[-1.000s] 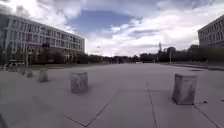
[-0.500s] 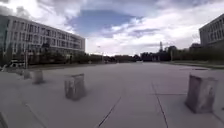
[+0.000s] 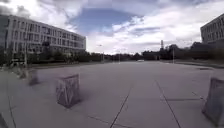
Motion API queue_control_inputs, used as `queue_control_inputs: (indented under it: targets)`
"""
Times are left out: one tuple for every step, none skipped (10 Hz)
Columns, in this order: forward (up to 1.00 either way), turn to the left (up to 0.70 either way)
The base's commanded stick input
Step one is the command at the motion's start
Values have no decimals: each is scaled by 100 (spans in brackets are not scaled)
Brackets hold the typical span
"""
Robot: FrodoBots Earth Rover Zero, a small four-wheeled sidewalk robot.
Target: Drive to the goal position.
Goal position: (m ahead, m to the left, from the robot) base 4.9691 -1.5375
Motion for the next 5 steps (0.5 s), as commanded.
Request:
queue_control_inputs:
  targets:
    - [70, 0]
    - [70, 0]
    - [70, 0]
    - [70, 0]
    - [70, 0]
